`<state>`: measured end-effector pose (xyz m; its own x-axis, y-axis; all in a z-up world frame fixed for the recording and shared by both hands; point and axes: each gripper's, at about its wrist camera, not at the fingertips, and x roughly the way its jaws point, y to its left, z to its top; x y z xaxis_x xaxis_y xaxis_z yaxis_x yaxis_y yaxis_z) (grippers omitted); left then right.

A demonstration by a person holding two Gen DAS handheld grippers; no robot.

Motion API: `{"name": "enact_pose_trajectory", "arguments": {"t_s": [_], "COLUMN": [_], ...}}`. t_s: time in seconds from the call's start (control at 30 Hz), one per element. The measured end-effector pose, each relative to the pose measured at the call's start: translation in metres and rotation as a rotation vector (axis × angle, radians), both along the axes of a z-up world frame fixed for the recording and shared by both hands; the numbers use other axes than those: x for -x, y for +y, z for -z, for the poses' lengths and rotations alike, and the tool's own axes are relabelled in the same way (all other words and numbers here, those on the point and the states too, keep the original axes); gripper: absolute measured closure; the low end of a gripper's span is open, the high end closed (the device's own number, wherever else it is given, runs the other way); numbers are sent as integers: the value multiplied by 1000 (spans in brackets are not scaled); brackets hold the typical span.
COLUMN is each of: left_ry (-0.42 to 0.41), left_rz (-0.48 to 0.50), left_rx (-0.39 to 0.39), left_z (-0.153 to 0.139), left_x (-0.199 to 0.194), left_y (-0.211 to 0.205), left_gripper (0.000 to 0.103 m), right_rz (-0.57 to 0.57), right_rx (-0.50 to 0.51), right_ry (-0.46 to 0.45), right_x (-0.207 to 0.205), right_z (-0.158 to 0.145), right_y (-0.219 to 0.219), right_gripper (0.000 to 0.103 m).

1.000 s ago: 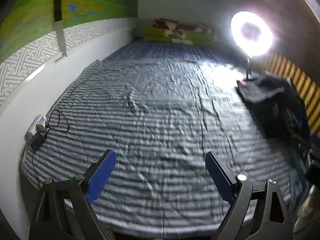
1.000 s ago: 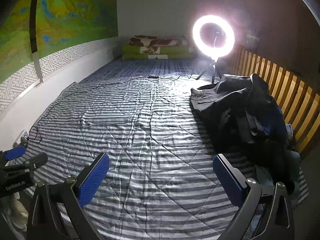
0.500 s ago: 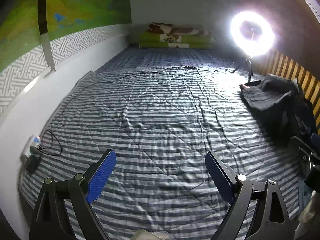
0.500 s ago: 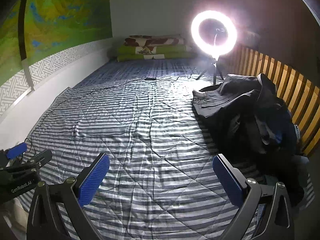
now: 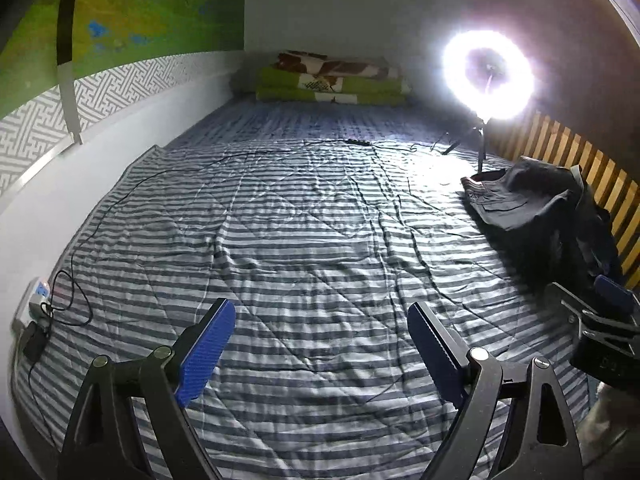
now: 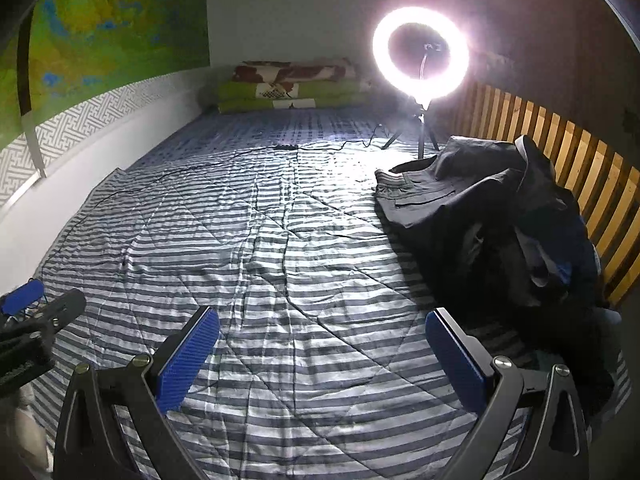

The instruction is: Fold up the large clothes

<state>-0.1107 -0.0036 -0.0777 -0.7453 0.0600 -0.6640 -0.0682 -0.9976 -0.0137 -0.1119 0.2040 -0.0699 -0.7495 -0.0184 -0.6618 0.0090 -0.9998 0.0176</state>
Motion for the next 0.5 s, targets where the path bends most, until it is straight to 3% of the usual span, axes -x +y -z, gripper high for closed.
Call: {"name": "enact_pose_trajectory", "arguments": {"t_s": [0.1, 0.23, 0.5], "left_ry": [-12, -76, -100], "left_rz": [-21, -27, -10], "left_rx": [21, -22, -25], "left_z": [10, 24, 37], "left_x": [0, 4, 3], "left_y": [-5, -13, -4], "left_gripper": [13, 13, 12], "right_rz": [-2, -11, -31], "right_rx": [2, -6, -4], "right_ry": [-7, -11, -39], "right_x": [1, -1, -3], "right_z": [3, 4, 10], "right_y": [-4, -7, 2], "right_gripper": [1, 1, 1]}}
